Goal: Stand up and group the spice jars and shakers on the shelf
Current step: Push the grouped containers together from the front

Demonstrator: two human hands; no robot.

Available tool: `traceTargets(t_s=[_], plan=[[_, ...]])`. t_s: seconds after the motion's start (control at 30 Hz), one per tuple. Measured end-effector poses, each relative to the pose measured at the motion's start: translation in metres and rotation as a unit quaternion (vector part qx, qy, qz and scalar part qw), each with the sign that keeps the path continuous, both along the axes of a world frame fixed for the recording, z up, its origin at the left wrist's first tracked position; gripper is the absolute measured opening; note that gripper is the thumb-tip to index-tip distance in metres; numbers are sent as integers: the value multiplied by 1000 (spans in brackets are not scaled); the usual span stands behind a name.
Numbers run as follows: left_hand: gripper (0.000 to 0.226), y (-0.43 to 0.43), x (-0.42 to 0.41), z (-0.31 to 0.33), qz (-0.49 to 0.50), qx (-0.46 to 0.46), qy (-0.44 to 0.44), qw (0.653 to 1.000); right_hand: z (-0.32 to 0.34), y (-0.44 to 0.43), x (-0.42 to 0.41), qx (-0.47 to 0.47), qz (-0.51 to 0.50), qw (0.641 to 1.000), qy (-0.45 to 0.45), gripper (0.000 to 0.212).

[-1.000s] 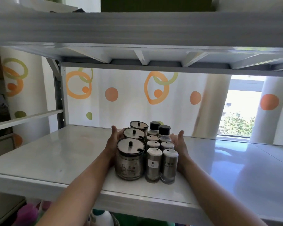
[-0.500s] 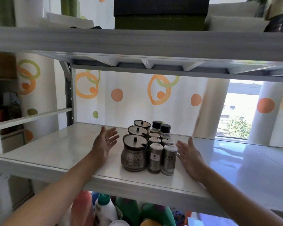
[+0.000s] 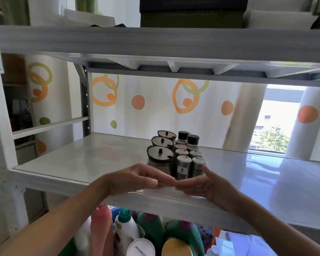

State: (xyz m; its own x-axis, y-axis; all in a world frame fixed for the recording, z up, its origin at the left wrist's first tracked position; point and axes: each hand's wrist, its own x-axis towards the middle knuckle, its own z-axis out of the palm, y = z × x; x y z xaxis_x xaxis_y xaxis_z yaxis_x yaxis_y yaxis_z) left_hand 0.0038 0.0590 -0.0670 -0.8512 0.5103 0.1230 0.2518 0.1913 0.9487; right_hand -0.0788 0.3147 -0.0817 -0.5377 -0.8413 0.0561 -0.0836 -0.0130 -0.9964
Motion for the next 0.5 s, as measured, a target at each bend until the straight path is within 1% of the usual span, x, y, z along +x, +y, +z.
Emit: traceTargets(t_s=[0.17,0.3,0.5], plan=[[46,-8,-7,1,-40,34,-48,997,4,-15,2,-5,16,998,-59,93],[44,-9,-13,-1,-66,52,-61,995,4,-22,1,-13,-11,996,-91,72],[46,-15,-18,-4,-69,72,-70,993,5,-27,-1,-20,-23,993,-113,70]])
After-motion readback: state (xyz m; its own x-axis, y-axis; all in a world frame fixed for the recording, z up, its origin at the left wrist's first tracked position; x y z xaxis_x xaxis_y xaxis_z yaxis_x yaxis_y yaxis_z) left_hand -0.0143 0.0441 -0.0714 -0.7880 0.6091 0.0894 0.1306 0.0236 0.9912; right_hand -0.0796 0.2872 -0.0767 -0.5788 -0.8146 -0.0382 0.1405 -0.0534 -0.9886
